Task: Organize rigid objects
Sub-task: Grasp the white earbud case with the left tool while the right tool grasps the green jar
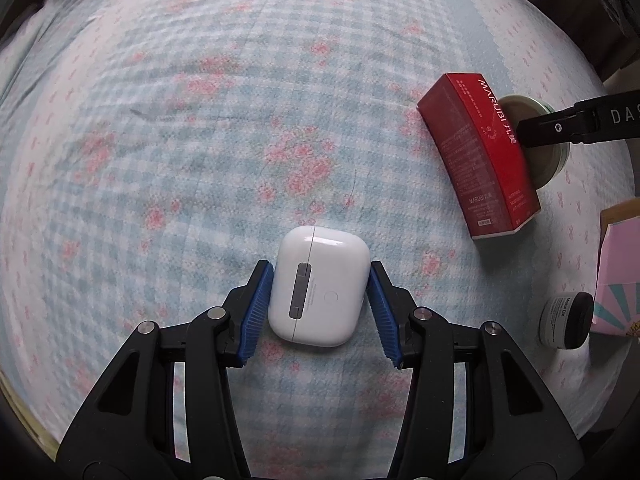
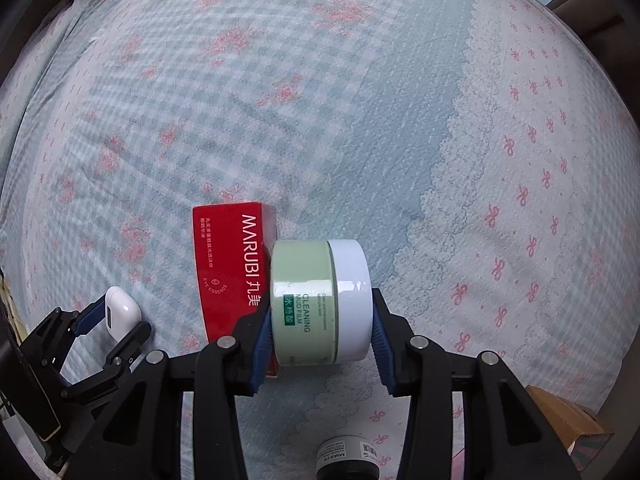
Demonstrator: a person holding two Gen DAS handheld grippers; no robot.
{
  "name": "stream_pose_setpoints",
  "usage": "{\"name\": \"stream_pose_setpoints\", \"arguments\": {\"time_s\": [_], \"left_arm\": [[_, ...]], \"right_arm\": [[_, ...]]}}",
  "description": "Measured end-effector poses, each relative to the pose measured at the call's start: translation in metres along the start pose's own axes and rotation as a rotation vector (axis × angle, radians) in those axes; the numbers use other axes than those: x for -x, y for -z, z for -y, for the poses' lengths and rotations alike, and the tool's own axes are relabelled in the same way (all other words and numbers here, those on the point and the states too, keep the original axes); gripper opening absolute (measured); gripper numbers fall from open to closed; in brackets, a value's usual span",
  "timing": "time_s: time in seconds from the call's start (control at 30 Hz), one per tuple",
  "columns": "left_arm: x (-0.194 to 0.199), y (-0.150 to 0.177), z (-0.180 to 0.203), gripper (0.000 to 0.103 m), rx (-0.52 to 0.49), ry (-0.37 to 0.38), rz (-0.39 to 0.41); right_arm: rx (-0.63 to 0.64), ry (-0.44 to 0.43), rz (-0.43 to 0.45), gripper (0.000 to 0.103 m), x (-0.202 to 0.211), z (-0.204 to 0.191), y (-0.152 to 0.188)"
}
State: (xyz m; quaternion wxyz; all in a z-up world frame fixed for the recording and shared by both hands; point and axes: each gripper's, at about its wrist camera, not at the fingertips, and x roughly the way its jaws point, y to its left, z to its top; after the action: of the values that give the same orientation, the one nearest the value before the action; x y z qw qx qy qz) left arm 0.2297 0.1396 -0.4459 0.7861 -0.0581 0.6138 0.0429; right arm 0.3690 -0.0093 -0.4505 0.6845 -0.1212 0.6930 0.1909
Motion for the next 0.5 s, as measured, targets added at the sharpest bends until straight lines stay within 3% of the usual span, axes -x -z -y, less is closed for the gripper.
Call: {"name": "stream_pose_setpoints", "arguments": {"time_s": [0.3, 0.5], "left_arm": [[0.021, -0.002, -0.006, 0.045, 0.024, 0.019, 0.020], [0.060, -0.008, 0.002, 0.045, -0.015, 0.025, 0.058]], "right_arm": [[-0.031, 0.007, 0.050, 0.040, 0.027, 0.000, 0.019], [-0.074, -0.017, 0.101, 0.040, 0.066, 0.008, 0.031]]}}
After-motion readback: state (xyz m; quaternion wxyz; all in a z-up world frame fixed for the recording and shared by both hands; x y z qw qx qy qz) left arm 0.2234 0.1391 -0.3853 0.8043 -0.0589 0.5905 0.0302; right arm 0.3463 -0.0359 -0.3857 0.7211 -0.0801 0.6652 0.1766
